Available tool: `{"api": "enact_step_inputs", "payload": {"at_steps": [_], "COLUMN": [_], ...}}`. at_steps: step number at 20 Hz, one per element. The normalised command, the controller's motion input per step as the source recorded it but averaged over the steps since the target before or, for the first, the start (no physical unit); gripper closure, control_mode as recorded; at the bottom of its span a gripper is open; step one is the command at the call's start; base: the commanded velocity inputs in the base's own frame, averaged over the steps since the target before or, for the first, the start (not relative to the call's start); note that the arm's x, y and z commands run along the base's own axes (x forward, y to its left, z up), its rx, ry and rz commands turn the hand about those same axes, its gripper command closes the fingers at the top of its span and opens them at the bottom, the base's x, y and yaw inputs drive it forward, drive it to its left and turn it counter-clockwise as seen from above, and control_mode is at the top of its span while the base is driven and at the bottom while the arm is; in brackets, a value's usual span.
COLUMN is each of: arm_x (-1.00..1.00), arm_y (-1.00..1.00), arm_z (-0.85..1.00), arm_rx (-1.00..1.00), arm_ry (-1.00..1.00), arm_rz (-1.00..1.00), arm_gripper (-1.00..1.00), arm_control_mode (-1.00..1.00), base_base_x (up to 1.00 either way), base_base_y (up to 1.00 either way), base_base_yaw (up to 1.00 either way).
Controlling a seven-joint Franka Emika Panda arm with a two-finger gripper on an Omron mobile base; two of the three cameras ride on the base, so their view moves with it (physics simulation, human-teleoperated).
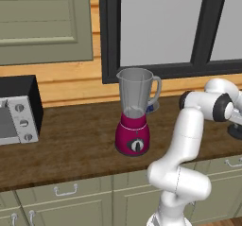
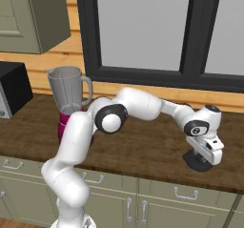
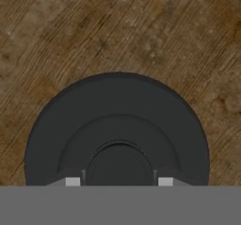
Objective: Close the lid blender by securely placing the lid on top.
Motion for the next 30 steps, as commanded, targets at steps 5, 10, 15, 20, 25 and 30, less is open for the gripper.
{"api": "enact_step_inputs", "payload": {"at_steps": [5,10,15,20,25,30], "arm_x": [-0.39,-0.27,-0.22,-0.28,-0.11,0.0], "arm_y": [0.0,0.03,0.36,0.8,0.99,1.0], "arm_z": [0.83,1.0,1.0,1.0,1.0,0.93], "arm_rx": [0.08,0.05,0.0,-0.01,-0.08,-0.17], "arm_ry": [-0.08,-0.08,-0.09,-0.18,-0.24,-0.27], "arm_rz": [0.0,0.0,0.0,-0.03,-0.04,-0.04], "arm_gripper": [1.0,1.0,1.0,1.0,1.0,1.0], "arm_control_mode": [-1.0,-1.0,-1.0,-1.0,-1.0,-1.0], "base_base_x": [0.0,0.0,0.0,0.0,0.0,0.0], "base_base_y": [0.0,0.0,0.0,0.0,0.0,0.0], "base_base_yaw": [0.0,0.0,0.0,0.0,0.0,0.0]}}
